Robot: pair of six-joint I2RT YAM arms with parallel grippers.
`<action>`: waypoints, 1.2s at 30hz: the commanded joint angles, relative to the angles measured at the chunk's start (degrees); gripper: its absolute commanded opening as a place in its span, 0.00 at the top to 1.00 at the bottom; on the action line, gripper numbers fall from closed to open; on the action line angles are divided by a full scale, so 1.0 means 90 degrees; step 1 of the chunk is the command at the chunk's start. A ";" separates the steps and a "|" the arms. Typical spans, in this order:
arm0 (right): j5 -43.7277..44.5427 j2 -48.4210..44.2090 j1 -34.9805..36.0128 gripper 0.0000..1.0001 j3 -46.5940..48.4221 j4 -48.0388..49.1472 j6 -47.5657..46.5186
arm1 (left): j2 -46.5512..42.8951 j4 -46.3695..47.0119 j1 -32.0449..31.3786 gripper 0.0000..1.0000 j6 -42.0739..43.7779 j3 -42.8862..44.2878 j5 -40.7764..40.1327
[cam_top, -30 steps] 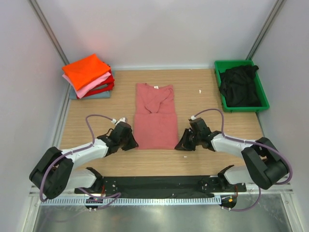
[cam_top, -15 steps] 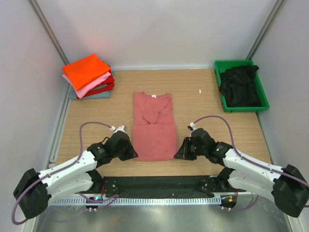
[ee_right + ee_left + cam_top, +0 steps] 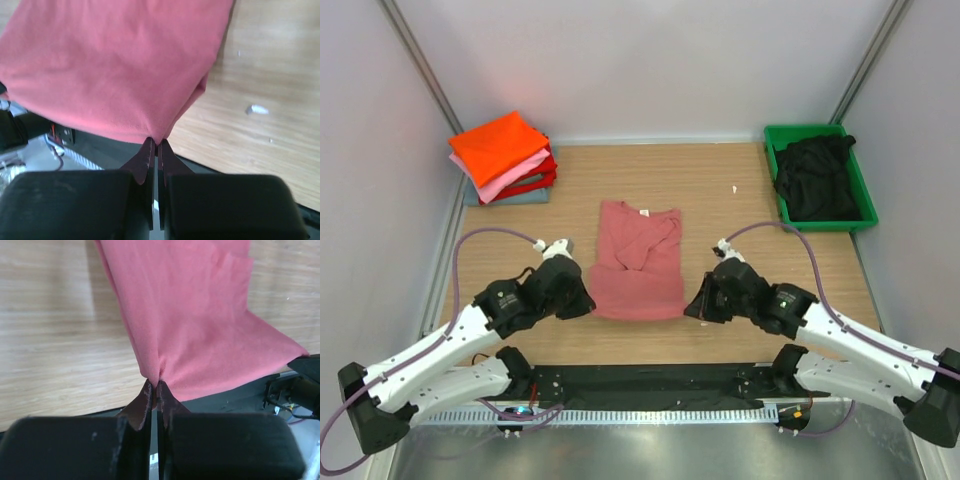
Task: Fold and stack the t-shirts
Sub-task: Fold the tshirt
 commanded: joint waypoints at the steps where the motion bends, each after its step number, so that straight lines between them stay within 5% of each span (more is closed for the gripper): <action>1: 0.1074 0.0523 0.0004 0.99 0.1064 -0.0565 -0.0619 | 0.0442 -0.0602 0.0117 0.98 0.0505 0.0715 -0.0637; 12: 0.0327 0.2514 -0.1761 0.99 0.3155 -0.0548 -0.2153 | 0.2531 -0.0193 0.1875 0.99 0.1823 0.2581 0.0445; 24: -0.0329 0.4400 -0.2632 0.99 0.4775 -0.0343 -0.2934 | 0.4622 0.0042 0.2910 0.99 0.2517 0.4299 0.1111; 29: -0.0739 0.6497 -0.3382 0.99 0.6395 -0.0118 -0.3130 | 0.6680 0.0100 0.3564 0.93 0.2927 0.5832 0.1852; 30: -0.0768 0.6907 -0.3491 0.91 0.6765 -0.0224 -0.3121 | 0.7090 0.0072 0.3633 0.88 0.3015 0.6492 0.2017; 31: -0.0914 0.7781 -0.3579 0.45 0.7571 -0.0283 -0.3111 | 0.8042 -0.0083 0.3808 0.79 0.3103 0.6962 0.2174; 32: -0.0847 0.8177 -0.3696 0.34 0.8005 -0.0352 -0.3120 | 0.8506 -0.0733 0.3896 0.55 0.3104 0.7528 0.2369; 33: -0.0808 0.8538 -0.3765 0.28 0.8473 -0.0758 -0.3111 | 0.8907 -0.1000 0.3984 0.49 0.3113 0.8568 0.2545; 36: -0.0662 0.9099 -0.3834 0.23 0.9483 -0.1163 -0.2926 | 0.9662 -0.1247 0.4093 0.41 0.3211 0.9590 0.2907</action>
